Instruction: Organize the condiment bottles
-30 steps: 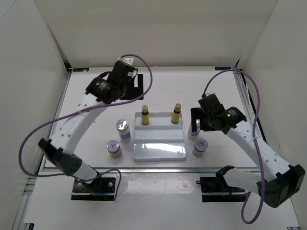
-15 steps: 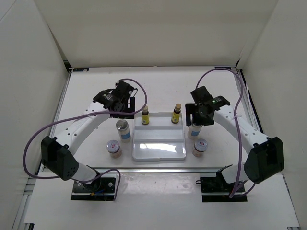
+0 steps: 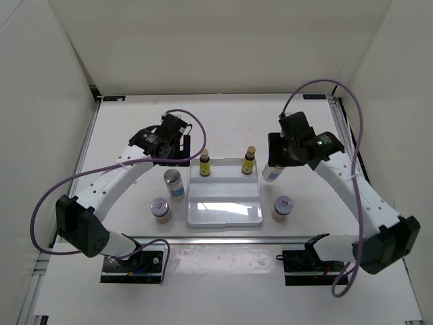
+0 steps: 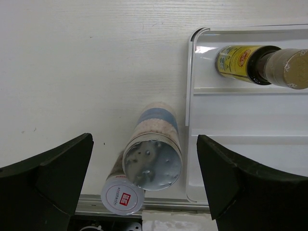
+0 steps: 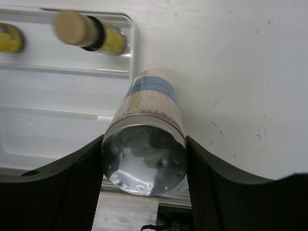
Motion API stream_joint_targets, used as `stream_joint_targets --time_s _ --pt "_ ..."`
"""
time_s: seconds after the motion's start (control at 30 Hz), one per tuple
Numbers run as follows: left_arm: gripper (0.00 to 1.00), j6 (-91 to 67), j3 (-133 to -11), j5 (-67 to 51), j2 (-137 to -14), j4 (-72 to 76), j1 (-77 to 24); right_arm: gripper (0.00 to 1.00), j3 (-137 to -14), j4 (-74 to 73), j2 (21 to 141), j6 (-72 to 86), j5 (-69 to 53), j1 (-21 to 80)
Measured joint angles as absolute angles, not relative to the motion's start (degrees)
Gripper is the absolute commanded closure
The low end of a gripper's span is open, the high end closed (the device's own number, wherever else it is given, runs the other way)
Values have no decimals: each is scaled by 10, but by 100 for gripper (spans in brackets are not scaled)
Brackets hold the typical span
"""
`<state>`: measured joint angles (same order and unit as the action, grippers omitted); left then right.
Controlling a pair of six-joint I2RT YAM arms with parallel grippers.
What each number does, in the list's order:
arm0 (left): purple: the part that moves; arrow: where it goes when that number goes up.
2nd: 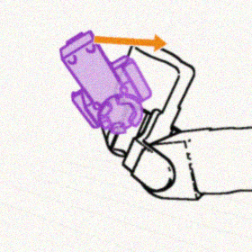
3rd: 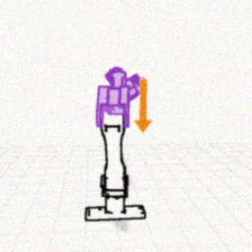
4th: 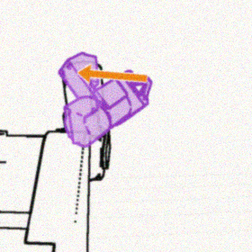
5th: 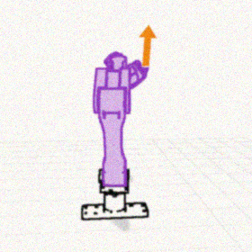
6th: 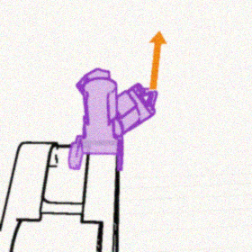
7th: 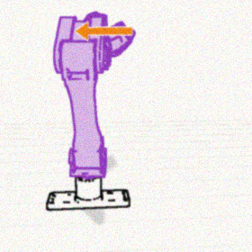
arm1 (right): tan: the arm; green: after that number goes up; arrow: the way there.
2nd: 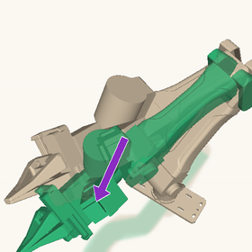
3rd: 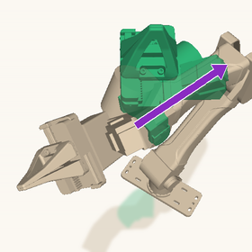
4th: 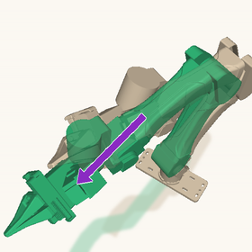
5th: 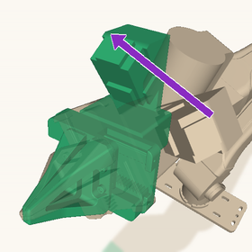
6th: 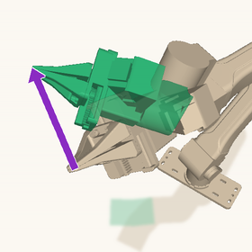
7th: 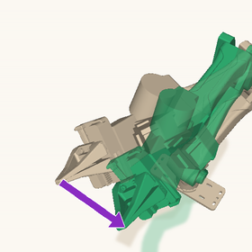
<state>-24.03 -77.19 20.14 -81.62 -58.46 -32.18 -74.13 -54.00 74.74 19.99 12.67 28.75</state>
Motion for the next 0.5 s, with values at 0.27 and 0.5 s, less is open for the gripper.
stream_joint_targets --time_s 0.27,0.5 --pt "0 -240 -772 201 -811 -584 -322 79 -799 -533 674 193 50 348" --pt "0 -240 -761 201 -790 -580 -318 80 -735 -504 703 202 17 402"
